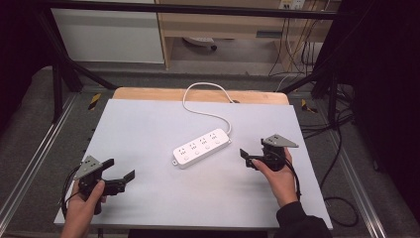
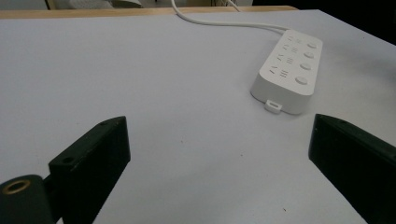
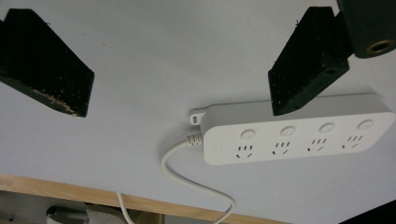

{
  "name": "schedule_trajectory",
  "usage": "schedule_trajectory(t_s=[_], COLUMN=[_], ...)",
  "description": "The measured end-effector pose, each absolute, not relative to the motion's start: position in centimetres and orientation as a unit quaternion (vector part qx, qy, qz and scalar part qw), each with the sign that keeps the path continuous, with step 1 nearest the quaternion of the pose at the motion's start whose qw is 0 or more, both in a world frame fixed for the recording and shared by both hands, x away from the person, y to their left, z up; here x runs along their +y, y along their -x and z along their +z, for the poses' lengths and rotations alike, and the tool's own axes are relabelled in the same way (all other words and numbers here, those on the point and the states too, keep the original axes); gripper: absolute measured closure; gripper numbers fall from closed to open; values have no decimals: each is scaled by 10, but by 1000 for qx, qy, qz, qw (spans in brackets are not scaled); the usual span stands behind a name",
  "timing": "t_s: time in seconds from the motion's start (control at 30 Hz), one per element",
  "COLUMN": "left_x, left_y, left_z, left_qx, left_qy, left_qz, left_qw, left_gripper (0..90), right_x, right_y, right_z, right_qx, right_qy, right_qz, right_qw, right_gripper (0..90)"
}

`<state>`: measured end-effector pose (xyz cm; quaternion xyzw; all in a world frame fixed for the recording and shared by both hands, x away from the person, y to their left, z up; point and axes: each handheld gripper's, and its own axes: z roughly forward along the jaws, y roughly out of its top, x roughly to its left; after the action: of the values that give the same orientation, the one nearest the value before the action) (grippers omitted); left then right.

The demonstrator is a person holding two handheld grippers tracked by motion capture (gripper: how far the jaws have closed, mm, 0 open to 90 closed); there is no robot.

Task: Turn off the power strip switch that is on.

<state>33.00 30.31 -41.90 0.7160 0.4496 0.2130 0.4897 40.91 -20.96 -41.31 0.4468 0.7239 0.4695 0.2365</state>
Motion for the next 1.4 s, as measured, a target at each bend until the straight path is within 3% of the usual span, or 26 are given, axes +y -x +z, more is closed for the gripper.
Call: schedule_trajectory(t_s=[0.23,0.7,1.03,1.3,1.4], left_x=[303,304,304,304,304], left_y=[-330,-330,-330,-330,-330], left_z=[-419,-419,-420,-420,-420], left_qx=[450,451,451,450,450], left_qy=[-716,-715,-717,-717,-717], left_qz=[214,211,210,210,210], left_qw=[489,491,489,489,488], left_gripper=[52,52,52,52,52], right_x=[-199,-188,-184,-175,-170], right_y=[-422,-439,-444,-447,-448], right_z=[-410,-412,-415,-420,-420], right_qx=[723,722,717,715,714], right_qy=[-445,-446,-449,-454,-451], right_qz=[472,475,481,477,483], right_qw=[237,233,228,231,231], right_gripper=[126,82,108,161,229])
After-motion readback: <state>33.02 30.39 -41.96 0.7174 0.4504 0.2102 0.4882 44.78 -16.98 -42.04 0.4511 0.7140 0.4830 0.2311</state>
